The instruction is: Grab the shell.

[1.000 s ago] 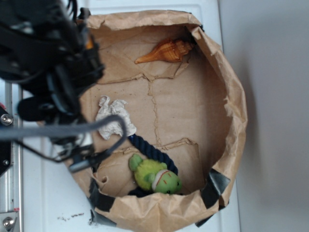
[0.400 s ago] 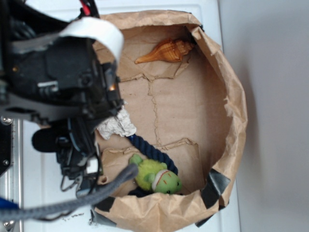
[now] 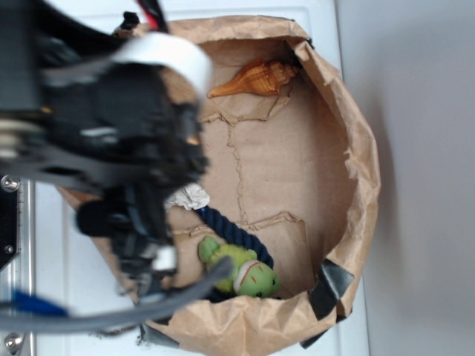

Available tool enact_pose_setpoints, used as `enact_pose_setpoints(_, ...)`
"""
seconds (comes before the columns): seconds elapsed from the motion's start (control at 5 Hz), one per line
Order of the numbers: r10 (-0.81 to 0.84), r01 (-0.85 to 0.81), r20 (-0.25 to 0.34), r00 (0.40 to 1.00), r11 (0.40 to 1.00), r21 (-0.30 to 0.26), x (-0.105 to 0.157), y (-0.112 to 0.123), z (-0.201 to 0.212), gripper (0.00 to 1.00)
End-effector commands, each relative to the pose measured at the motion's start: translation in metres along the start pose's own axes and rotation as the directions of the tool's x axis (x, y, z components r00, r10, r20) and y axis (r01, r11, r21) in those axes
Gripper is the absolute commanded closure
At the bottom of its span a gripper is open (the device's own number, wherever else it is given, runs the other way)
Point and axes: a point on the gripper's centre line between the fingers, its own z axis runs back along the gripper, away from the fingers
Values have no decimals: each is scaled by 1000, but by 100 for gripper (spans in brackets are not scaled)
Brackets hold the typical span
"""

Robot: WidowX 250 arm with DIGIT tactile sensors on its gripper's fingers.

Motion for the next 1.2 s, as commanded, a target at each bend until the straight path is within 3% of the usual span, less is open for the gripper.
enact_pose_setpoints(0.0, -8, -3, 147, 989, 997, 77, 40, -2, -28, 0)
enact_pose_setpoints(0.4, -63, 30, 205, 977, 987, 158, 57, 9, -64, 0)
enact_pose_setpoints(1.0, -10, -37, 231, 973, 980, 198, 81, 26, -76, 0)
